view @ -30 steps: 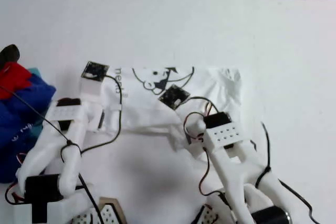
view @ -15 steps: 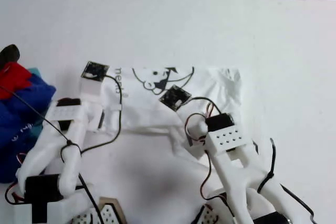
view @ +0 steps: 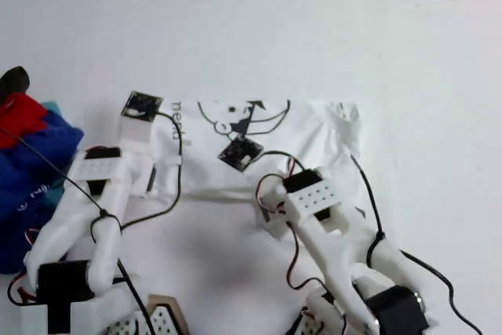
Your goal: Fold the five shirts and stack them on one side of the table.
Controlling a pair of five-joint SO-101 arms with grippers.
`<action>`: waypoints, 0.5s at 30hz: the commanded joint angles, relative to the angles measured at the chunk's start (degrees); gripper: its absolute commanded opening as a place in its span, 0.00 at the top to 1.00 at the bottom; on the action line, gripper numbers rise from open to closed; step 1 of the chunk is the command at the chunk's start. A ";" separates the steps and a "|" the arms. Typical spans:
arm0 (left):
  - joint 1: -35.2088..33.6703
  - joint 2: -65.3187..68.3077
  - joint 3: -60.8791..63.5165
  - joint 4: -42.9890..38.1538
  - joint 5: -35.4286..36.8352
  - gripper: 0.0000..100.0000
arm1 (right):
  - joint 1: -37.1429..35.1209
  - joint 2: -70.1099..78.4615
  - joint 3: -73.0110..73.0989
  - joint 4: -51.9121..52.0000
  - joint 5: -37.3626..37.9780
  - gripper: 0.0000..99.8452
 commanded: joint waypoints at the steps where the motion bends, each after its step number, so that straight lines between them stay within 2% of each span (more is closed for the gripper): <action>1: -0.26 -1.58 0.04 -0.88 0.09 0.97 | 3.21 1.36 -2.11 -2.86 -0.35 0.87; 8: -0.26 -1.58 0.04 -0.88 0.09 0.97 | 4.88 0.92 -7.74 3.47 -0.35 0.87; 15: -0.26 -1.58 0.04 -0.88 0.09 0.97 | 4.79 1.54 -9.32 3.82 -0.09 0.87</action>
